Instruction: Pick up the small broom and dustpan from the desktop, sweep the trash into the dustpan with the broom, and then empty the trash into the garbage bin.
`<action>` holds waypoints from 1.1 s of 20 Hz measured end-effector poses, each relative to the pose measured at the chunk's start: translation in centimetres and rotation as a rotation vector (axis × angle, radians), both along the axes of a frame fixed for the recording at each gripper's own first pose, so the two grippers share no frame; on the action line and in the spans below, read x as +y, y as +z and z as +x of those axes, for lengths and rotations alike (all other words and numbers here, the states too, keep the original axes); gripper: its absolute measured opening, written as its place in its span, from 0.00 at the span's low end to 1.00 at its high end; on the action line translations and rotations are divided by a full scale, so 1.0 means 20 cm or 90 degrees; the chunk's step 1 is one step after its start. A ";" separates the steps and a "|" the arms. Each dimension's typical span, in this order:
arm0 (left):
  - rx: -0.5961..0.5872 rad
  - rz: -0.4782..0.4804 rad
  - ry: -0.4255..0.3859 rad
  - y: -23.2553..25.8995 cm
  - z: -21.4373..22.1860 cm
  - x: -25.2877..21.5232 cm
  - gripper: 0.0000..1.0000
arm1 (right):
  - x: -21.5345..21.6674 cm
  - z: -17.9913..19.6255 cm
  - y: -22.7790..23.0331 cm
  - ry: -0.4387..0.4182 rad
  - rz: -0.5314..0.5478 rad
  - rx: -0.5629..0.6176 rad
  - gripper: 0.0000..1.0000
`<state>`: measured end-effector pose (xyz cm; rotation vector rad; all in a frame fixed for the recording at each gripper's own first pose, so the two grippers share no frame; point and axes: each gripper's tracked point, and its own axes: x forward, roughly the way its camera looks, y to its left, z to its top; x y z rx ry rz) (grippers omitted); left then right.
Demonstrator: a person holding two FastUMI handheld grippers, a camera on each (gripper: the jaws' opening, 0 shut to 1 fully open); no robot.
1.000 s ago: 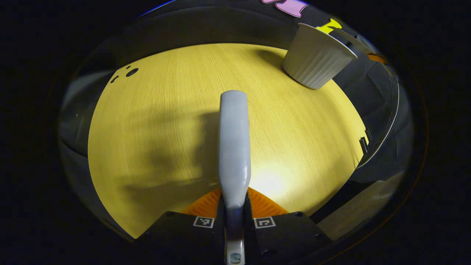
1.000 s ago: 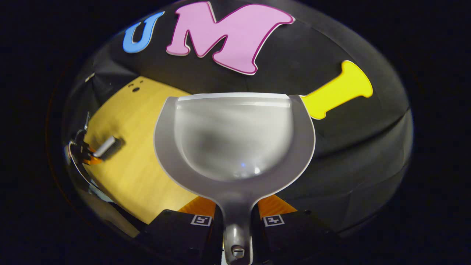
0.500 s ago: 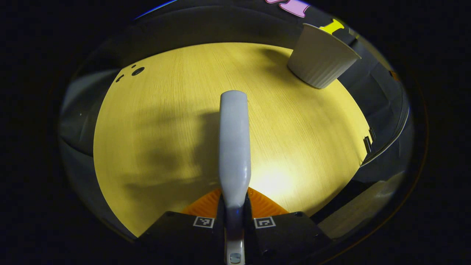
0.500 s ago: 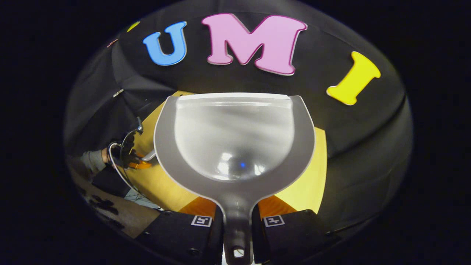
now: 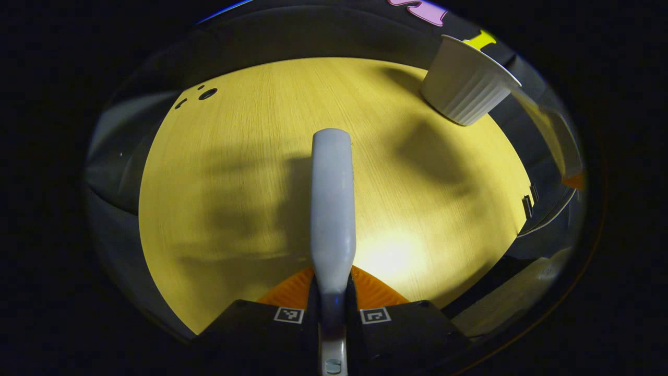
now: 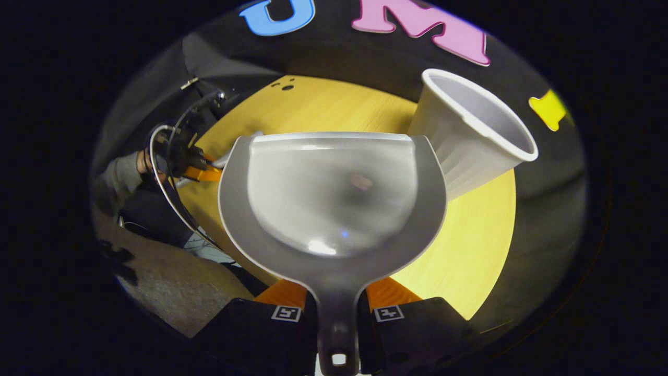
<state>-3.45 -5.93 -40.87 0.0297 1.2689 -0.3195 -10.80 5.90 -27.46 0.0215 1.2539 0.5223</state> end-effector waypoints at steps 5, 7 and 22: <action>0.009 0.022 0.010 -0.01 -0.01 -0.01 0.25 | 0.22 -0.06 -0.34 0.001 -0.018 0.061 0.36; 0.012 0.019 0.016 -0.01 -0.02 -0.02 0.25 | 0.27 -0.03 -0.40 -0.010 -0.023 0.067 0.36; -0.003 0.079 -0.004 0.03 -0.03 0.01 0.29 | 0.43 0.02 -0.58 -0.014 -0.043 0.080 0.39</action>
